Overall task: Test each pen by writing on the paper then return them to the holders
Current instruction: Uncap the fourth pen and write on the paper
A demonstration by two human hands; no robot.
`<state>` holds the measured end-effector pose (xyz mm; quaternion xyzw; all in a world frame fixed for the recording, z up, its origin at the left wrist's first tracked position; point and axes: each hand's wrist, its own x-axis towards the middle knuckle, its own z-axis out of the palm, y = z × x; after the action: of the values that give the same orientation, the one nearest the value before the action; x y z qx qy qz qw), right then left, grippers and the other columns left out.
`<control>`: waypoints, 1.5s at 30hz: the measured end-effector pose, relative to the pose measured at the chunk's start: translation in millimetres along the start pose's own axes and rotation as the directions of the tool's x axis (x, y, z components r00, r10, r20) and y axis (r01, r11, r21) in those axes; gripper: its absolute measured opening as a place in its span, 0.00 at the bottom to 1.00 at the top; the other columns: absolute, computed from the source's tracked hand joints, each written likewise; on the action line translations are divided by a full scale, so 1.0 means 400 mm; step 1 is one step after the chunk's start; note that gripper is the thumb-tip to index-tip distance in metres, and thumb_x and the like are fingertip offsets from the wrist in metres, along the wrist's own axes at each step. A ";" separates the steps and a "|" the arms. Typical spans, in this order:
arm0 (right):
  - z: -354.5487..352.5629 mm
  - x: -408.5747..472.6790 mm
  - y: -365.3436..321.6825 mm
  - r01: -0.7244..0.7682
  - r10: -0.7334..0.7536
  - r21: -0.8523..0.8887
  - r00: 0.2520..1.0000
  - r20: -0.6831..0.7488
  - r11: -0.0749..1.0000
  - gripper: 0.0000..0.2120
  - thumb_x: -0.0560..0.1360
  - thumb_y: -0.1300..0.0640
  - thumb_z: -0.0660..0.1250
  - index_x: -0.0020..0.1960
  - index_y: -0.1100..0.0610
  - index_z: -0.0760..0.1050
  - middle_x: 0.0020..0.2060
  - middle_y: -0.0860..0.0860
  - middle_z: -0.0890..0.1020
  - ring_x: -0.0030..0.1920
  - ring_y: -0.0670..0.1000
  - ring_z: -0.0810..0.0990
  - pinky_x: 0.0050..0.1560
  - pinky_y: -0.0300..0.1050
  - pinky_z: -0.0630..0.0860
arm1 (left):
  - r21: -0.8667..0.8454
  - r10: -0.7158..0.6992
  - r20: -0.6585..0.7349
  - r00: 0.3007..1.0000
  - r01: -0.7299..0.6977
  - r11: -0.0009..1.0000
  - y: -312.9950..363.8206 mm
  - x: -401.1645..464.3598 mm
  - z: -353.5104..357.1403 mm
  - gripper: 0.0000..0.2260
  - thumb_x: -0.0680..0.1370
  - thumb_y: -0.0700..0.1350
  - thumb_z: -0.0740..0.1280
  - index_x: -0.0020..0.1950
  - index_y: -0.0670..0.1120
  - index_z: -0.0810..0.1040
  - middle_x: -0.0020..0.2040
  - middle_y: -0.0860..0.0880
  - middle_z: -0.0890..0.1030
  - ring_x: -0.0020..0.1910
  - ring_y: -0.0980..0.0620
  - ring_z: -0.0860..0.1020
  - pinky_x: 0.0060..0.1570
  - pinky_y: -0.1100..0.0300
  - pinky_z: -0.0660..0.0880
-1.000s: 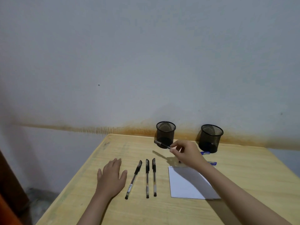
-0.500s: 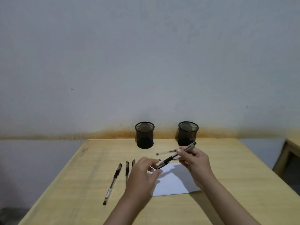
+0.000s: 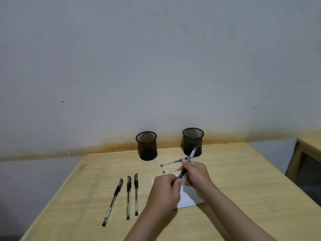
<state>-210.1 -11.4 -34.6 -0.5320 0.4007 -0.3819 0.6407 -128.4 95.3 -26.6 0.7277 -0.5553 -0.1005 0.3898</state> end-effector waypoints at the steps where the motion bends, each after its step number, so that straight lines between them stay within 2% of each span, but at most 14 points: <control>1: 0.005 0.005 -0.004 -0.010 0.010 0.013 1.000 -0.002 1.000 0.19 0.78 0.55 0.64 0.31 0.61 0.73 0.16 0.50 0.65 0.17 0.47 0.61 0.22 0.38 0.60 | -0.002 -0.007 -0.009 1.000 0.007 1.000 0.005 0.005 -0.004 0.12 0.78 0.44 0.62 0.38 0.40 0.79 0.29 0.49 0.75 0.29 0.55 0.69 0.29 0.65 0.62; 4: 0.035 0.012 -0.021 -0.057 0.057 0.033 0.998 -0.005 0.998 0.18 0.79 0.56 0.63 0.32 0.61 0.73 0.17 0.51 0.66 0.18 0.48 0.62 0.21 0.38 0.60 | -0.033 -0.043 -0.015 0.999 0.042 0.999 0.019 0.017 -0.030 0.15 0.78 0.44 0.62 0.34 0.38 0.76 0.27 0.47 0.72 0.26 0.56 0.67 0.28 0.64 0.61; 6: 0.031 0.039 -0.037 -0.105 0.116 0.091 0.985 -0.127 0.990 0.16 0.79 0.55 0.62 0.34 0.60 0.72 0.21 0.52 0.67 0.19 0.48 0.63 0.20 0.37 0.60 | -0.092 -0.066 0.002 0.998 0.066 0.994 0.026 0.003 -0.047 0.16 0.77 0.43 0.63 0.32 0.36 0.75 0.27 0.43 0.73 0.24 0.57 0.67 0.27 0.65 0.62; 9: -0.041 0.101 -0.087 -0.078 0.179 0.298 0.927 -0.328 0.951 0.14 0.80 0.53 0.59 0.39 0.59 0.70 0.26 0.52 0.66 0.19 0.48 0.61 0.19 0.38 0.58 | -0.235 -0.126 0.042 0.991 0.133 0.963 0.027 -0.068 -0.064 0.15 0.77 0.42 0.64 0.33 0.35 0.77 0.27 0.47 0.74 0.24 0.61 0.71 0.27 0.71 0.65; 14: -0.040 0.094 -0.125 0.063 -0.040 0.096 0.974 -0.222 0.993 0.15 0.79 0.52 0.62 0.36 0.58 0.74 0.23 0.51 0.67 0.20 0.47 0.63 0.18 0.37 0.62 | -0.395 -0.386 -0.289 0.876 0.258 0.882 -0.084 -0.101 -0.135 0.11 0.76 0.40 0.66 0.34 0.46 0.81 0.31 0.52 0.80 0.28 0.57 0.75 0.28 0.69 0.69; 19: -0.005 0.055 -0.055 0.044 -0.046 -0.027 0.993 -0.105 0.999 0.12 0.77 0.54 0.65 0.39 0.60 0.71 0.25 0.52 0.66 0.23 0.48 0.64 0.24 0.40 0.64 | -0.010 -0.513 -0.504 0.695 0.590 0.808 -0.269 -0.100 -0.255 0.07 0.74 0.47 0.69 0.48 0.47 0.83 0.46 0.46 0.84 0.47 0.43 0.80 0.48 0.52 0.76; 23: 0.008 0.040 -0.021 0.048 -0.051 -0.054 0.998 -0.048 0.997 0.07 0.75 0.58 0.68 0.41 0.60 0.75 0.27 0.51 0.71 0.28 0.49 0.69 0.29 0.41 0.68 | 0.177 -0.588 -0.459 0.666 0.718 0.674 -0.341 -0.124 -0.281 0.07 0.73 0.47 0.69 0.48 0.48 0.84 0.50 0.44 0.83 0.53 0.38 0.76 0.52 0.48 0.70; 27: 0.007 0.045 -0.007 0.134 -0.145 -0.151 0.987 -0.069 0.979 0.07 0.75 0.58 0.69 0.39 0.58 0.76 0.29 0.52 0.75 0.29 0.49 0.72 0.30 0.41 0.71 | 0.179 -0.571 -0.474 0.670 0.709 0.682 -0.355 -0.125 -0.271 0.07 0.73 0.43 0.67 0.49 0.45 0.82 0.51 0.40 0.79 0.52 0.37 0.74 0.53 0.45 0.70; 29: 0.000 0.056 0.005 0.177 -0.194 -0.193 0.978 -0.075 0.965 0.09 0.74 0.57 0.70 0.37 0.58 0.75 0.29 0.53 0.76 0.29 0.50 0.73 0.30 0.42 0.72 | 0.172 -0.557 -0.476 0.681 0.693 0.700 -0.342 -0.112 -0.257 0.16 0.74 0.45 0.66 0.61 0.45 0.77 0.59 0.39 0.75 0.58 0.36 0.71 0.57 0.42 0.68; 33: -0.007 0.077 0.034 0.217 -0.236 -0.223 0.970 -0.061 0.950 0.12 0.71 0.58 0.73 0.33 0.61 0.74 0.26 0.53 0.75 0.28 0.48 0.76 0.31 0.38 0.74 | 0.192 -0.333 -0.426 0.841 0.444 0.876 -0.249 -0.091 -0.171 0.19 0.73 0.49 0.63 0.63 0.48 0.74 0.60 0.43 0.73 0.60 0.41 0.71 0.60 0.45 0.67; 35: -0.004 0.086 0.057 0.207 -0.225 -0.225 0.973 -0.055 0.952 0.13 0.71 0.58 0.74 0.34 0.61 0.73 0.26 0.53 0.75 0.30 0.49 0.77 0.36 0.40 0.75 | 0.204 -0.166 -0.321 0.932 0.239 0.949 -0.194 -0.091 -0.105 0.20 0.72 0.52 0.61 0.62 0.49 0.74 0.59 0.47 0.74 0.60 0.45 0.71 0.61 0.46 0.68; 38: -0.006 0.097 0.086 0.208 -0.226 -0.221 0.972 -0.063 0.953 0.14 0.71 0.55 0.73 0.33 0.60 0.73 0.24 0.54 0.76 0.29 0.55 0.77 0.35 0.47 0.75 | 0.222 -0.066 -0.078 0.995 0.082 0.972 -0.136 -0.086 -0.017 0.22 0.77 0.55 0.58 0.71 0.53 0.64 0.71 0.53 0.64 0.71 0.52 0.60 0.71 0.47 0.58; 41: -0.009 0.088 0.088 0.226 -0.237 -0.240 0.971 -0.017 0.944 0.14 0.75 0.54 0.69 0.35 0.62 0.73 0.22 0.56 0.77 0.24 0.55 0.78 0.29 0.44 0.75 | 0.348 -0.061 0.168 0.984 -0.001 0.937 -0.110 -0.062 0.040 0.26 0.79 0.58 0.53 0.75 0.52 0.54 0.78 0.52 0.51 0.76 0.51 0.48 0.74 0.45 0.43; 45: -0.002 0.088 0.098 0.282 -0.309 -0.375 0.951 -0.013 0.883 0.14 0.74 0.55 0.70 0.36 0.65 0.76 0.27 0.53 0.80 0.31 0.45 0.80 0.31 0.31 0.75 | 0.441 -0.124 0.279 0.952 -0.013 0.897 -0.119 -0.042 0.079 0.27 0.79 0.60 0.48 0.76 0.52 0.47 0.78 0.52 0.42 0.76 0.50 0.41 0.72 0.43 0.38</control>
<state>-194.8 -38.6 -77.1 -0.6833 0.4021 -0.4122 0.4488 -118.0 99.8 -85.1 0.7885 -0.5949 -0.0935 0.1244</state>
